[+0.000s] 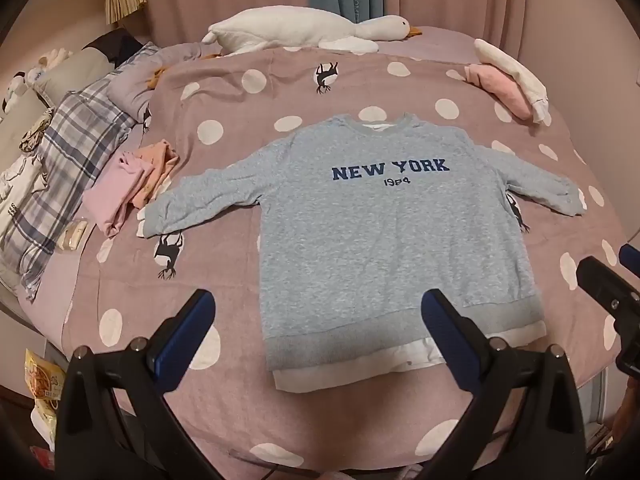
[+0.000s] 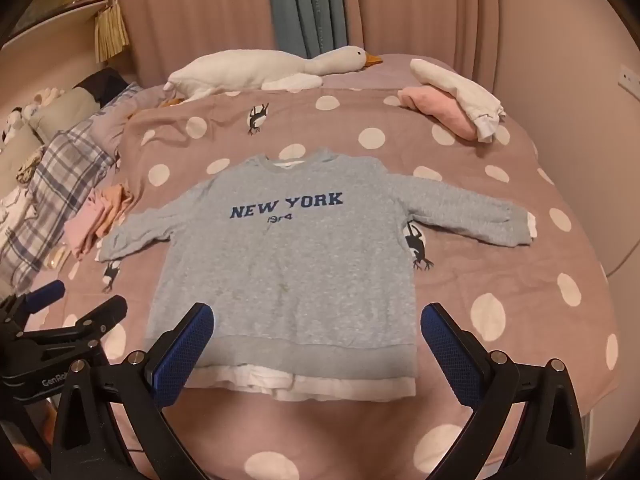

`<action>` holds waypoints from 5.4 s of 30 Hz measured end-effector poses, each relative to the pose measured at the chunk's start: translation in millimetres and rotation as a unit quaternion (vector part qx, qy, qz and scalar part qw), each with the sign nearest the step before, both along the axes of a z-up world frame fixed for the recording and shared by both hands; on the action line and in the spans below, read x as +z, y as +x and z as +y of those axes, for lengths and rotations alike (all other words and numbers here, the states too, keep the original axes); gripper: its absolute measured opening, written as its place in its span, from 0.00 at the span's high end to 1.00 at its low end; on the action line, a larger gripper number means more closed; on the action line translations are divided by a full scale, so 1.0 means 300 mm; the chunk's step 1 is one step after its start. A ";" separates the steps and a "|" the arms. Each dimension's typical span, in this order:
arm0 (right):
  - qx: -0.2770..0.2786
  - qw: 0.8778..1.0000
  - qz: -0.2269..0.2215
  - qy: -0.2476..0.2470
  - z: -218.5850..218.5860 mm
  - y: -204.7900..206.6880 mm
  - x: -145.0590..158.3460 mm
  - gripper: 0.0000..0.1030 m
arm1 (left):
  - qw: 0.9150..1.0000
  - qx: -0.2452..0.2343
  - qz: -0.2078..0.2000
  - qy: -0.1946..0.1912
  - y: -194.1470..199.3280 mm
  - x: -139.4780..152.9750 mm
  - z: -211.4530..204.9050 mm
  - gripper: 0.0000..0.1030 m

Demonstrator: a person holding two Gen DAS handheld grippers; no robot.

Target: Fold small clothes

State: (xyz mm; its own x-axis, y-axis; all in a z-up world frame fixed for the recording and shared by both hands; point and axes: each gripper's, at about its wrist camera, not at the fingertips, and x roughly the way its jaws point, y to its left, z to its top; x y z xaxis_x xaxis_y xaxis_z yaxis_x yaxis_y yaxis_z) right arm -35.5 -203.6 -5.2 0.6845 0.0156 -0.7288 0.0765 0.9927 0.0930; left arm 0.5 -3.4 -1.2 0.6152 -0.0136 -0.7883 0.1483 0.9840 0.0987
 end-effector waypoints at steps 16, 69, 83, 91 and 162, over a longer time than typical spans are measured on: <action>0.000 1.000 0.004 0.002 -0.004 0.006 -0.005 0.01 | 1.000 0.008 -0.006 -0.003 -0.001 -0.007 0.015 0.00; 0.003 1.000 0.011 0.008 0.017 0.003 -0.027 0.01 | 1.000 0.011 -0.005 -0.006 -0.013 -0.012 0.016 0.00; 0.003 1.000 0.010 0.008 0.013 0.004 -0.026 0.01 | 1.000 0.010 -0.005 -0.005 -0.012 -0.011 0.017 0.00; 0.003 1.000 0.011 0.008 0.014 0.005 -0.028 0.01 | 1.000 0.010 -0.005 -0.005 -0.013 -0.011 0.016 0.00; -0.117 0.988 -0.096 0.023 -0.560 0.749 -0.058 0.92 | 0.946 0.031 0.075 -0.315 0.531 -0.333 0.160 0.00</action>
State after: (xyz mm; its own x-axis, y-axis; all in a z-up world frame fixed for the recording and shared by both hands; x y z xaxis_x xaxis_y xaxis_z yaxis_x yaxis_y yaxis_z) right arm 189.0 -371.6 -22.5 0.7985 -0.1294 -0.5879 0.2794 0.9447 0.1716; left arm 159.9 44.7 -101.2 0.5112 -0.4772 -0.7148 0.0550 0.8481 -0.5269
